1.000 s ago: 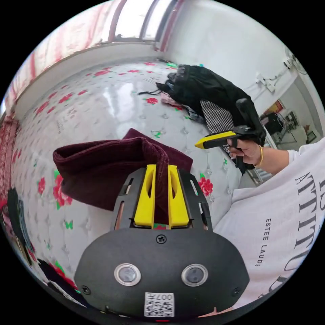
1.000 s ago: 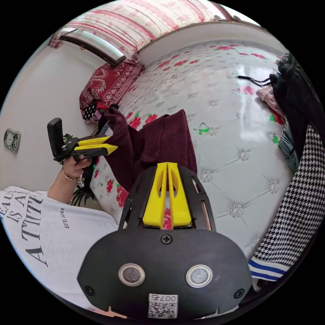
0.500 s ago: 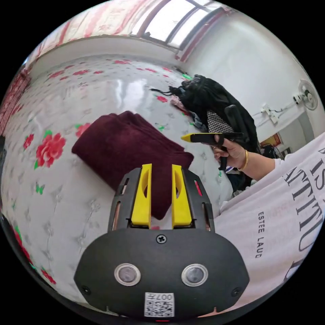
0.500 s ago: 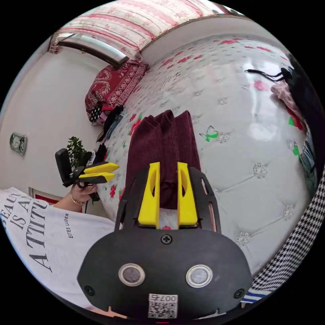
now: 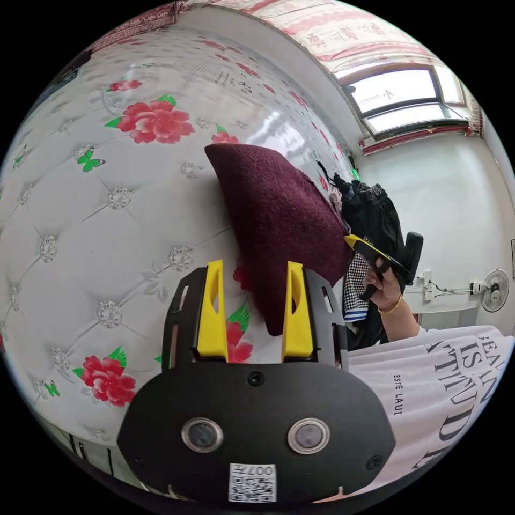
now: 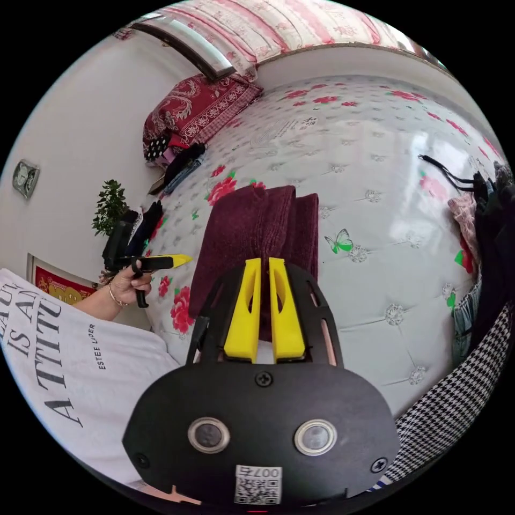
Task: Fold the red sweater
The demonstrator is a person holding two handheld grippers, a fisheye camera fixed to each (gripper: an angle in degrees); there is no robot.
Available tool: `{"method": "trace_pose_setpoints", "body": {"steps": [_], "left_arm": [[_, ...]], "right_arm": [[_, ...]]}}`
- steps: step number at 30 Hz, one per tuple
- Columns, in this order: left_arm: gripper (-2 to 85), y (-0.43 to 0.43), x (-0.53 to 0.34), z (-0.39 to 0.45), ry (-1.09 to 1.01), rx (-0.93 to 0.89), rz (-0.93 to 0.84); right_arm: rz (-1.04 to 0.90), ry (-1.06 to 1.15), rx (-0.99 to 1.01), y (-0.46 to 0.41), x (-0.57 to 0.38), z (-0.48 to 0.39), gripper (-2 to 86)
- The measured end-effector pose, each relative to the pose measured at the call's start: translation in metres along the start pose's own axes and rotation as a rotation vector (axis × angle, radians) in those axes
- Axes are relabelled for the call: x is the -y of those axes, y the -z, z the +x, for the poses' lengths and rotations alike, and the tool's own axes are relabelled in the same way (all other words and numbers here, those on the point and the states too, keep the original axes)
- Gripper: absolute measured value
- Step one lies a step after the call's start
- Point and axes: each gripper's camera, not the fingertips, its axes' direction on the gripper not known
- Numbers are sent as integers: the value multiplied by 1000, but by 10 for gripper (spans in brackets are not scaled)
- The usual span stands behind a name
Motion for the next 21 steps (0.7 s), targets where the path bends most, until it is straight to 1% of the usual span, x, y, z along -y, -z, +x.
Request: {"method": "trace_pose_setpoints", "body": {"steps": [1,3,4,8,9,10,11,12,13,15,17,19,21], "left_arm": [[162,-6,5,4,-21,-4,-12],[165,-17,13,6,-46,-7,-37],[168,-27,18,5,-45,-18,-66],[182,-51,29,7,-46,-92,-133],[183,-59,32,10,-58,-104,-150],[181,-65,34,13,-63,-77,-156],[180,-66,35,16,-76,-64,-160],[169,-70,38,19,-90,-37,-177],[157,-72,41,21,-103,-42,-193],[136,-73,43,23,-103,-46,-201],[115,-67,42,28,-124,-33,-181],[98,-54,40,33,-137,-28,-140],[92,-43,40,33,-136,-22,-126]], "right_arm": [[-30,-7,-34,-6,-5,7,32],[-126,-123,14,-32,-14,36,49],[-138,-152,29,-36,-15,42,56],[12,-257,97,-24,-20,72,109],[5,-283,129,-28,-20,82,120],[-13,-293,145,-33,-20,87,123],[-69,-312,178,-45,-20,96,127],[-101,-319,195,-52,-20,98,128],[-46,-311,164,-49,-22,98,126],[-132,-314,297,-67,-16,99,114],[-133,-335,286,-71,-13,97,105],[-161,-310,250,-73,-7,89,98],[-160,-272,277,-72,1,73,90]]}}
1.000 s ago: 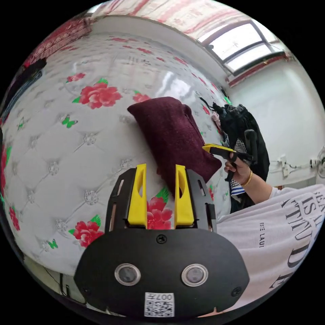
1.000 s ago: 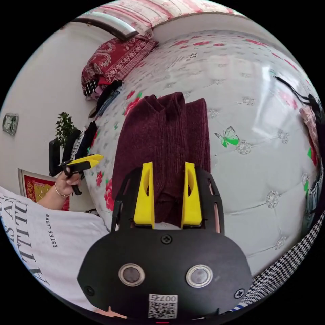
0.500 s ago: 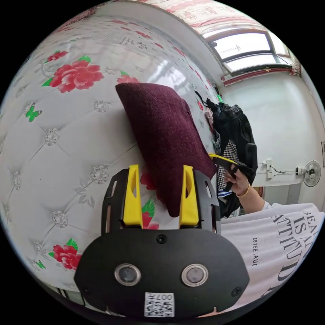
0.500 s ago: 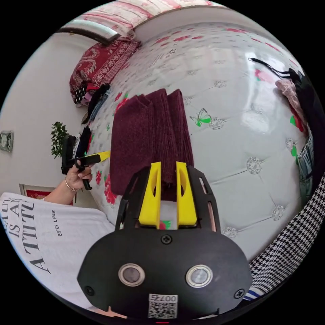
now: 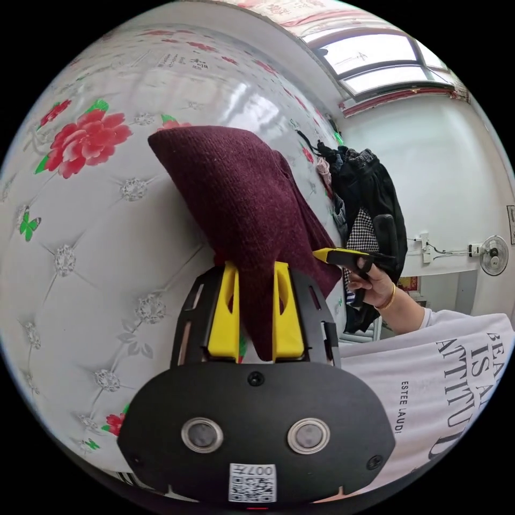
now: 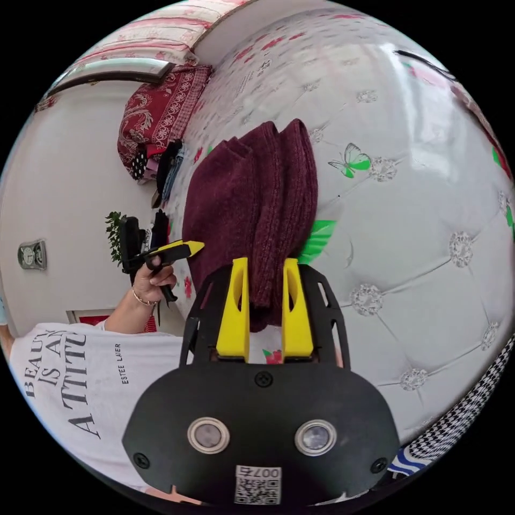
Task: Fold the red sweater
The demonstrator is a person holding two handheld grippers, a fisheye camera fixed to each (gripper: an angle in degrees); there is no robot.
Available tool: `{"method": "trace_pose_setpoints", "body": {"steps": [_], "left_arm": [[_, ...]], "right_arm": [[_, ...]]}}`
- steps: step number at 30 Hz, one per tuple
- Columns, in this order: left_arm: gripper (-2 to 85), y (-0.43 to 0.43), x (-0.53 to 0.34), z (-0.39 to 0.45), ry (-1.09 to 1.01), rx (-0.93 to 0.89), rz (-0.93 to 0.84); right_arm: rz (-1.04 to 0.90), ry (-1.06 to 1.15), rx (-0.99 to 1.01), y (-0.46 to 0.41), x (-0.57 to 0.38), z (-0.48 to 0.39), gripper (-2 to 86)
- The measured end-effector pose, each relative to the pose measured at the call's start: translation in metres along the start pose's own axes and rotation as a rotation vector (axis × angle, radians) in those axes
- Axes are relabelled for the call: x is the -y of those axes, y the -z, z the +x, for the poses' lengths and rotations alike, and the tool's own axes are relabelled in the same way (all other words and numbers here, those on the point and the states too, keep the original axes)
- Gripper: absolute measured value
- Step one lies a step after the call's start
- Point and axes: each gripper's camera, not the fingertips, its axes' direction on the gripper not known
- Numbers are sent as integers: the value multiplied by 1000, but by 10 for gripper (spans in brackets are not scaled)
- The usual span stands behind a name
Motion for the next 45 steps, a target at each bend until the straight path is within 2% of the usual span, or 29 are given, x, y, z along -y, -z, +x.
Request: {"method": "trace_pose_setpoints", "body": {"steps": [6,12,20,24,26,27,29,30,31,33,35,38,42,45], "left_arm": [[87,63,-6,-16,-25,-43,79],[86,160,-2,-74,-28,-66,186],[85,318,49,-154,-101,83,271],[84,416,99,-199,-93,177,302],[84,458,127,-211,-111,264,300],[88,481,145,-220,-108,363,298],[104,509,167,-249,36,551,317],[118,519,174,-275,198,659,312],[130,519,173,-295,329,761,299],[127,504,154,-310,435,840,377],[127,471,132,-314,446,840,435],[129,384,92,-289,332,824,438],[121,256,17,-225,212,668,441],[106,176,-29,-183,187,589,380]], "right_arm": [[23,91,96,-16,28,-63,78],[58,158,202,-63,80,-135,71],[118,304,307,-158,190,-261,67],[177,417,338,-209,261,-353,65],[219,455,345,-232,291,-394,64],[233,462,343,-241,301,-408,64],[255,458,333,-290,338,-454,66],[200,476,321,-323,351,-470,69],[152,490,306,-340,355,-475,70],[-4,513,220,-392,353,-479,73],[-133,604,95,-439,318,-452,75],[-274,666,-102,-462,258,-383,71],[-331,557,-275,-407,166,-279,68],[-336,502,-438,-358,119,-253,69]]}}
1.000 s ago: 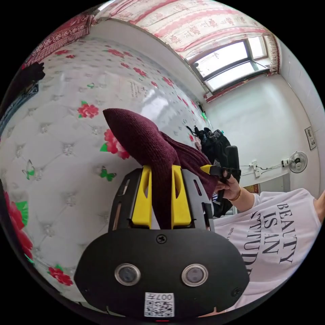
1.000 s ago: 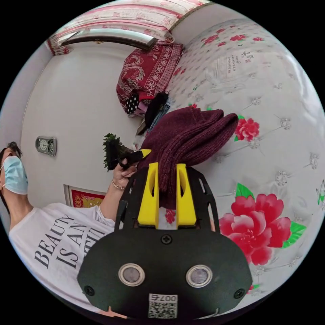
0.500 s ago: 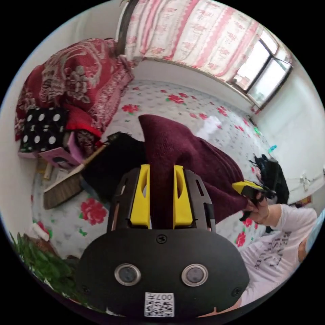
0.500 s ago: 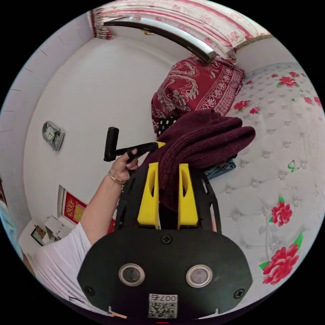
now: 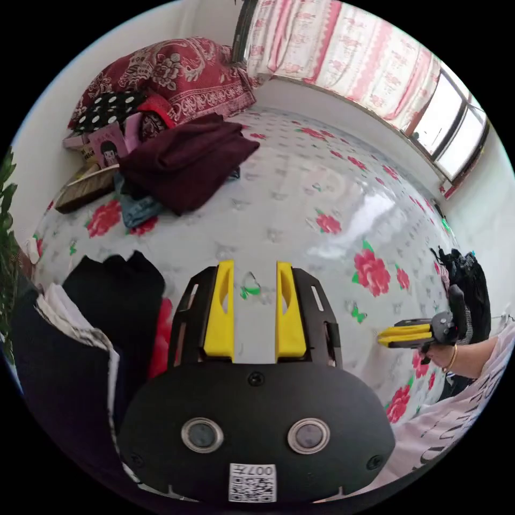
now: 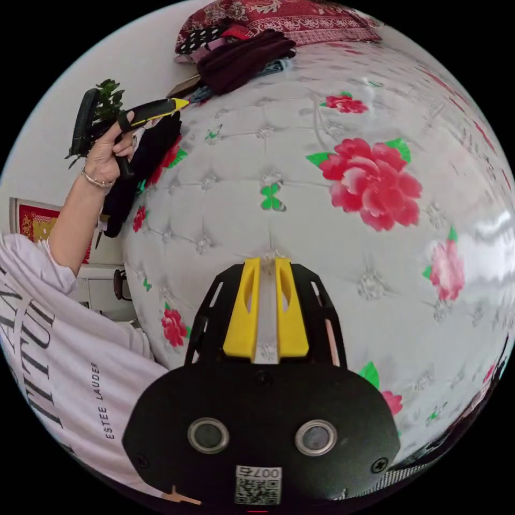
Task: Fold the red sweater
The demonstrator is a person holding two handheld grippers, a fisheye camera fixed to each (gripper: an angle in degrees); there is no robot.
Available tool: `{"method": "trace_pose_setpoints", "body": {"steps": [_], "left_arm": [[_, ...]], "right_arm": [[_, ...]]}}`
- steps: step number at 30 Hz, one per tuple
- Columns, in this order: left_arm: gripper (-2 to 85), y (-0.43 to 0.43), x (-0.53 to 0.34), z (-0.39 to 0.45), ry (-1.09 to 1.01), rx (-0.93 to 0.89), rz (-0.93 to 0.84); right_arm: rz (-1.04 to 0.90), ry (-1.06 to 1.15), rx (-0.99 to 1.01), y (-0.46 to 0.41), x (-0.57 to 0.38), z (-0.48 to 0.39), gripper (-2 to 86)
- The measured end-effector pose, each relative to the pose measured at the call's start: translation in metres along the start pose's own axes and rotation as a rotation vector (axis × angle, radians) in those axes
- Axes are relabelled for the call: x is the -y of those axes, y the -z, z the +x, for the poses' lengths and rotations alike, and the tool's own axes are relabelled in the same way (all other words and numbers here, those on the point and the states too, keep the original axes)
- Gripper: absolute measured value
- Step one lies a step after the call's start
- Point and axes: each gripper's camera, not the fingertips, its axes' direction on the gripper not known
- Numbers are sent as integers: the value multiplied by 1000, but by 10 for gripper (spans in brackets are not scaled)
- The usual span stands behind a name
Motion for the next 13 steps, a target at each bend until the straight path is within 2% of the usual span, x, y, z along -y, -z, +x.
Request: {"method": "trace_pose_setpoints", "body": {"steps": [4,7,8,9,13], "left_arm": [[90,-24,-72,78,-82,-129,-170],[88,-29,-96,124,-165,-214,-264],[88,-28,-99,132,-180,-223,-274],[87,-25,-102,148,-221,-228,-289],[87,6,-111,196,-354,-211,-269]], "right_arm": [[-111,45,-172,27,-74,-20,69],[-298,62,-224,-7,-99,-36,66],[-118,81,-260,1,-108,-49,64],[-60,52,-304,-3,-113,-57,61],[34,-74,-277,2,-123,-64,56]]}}
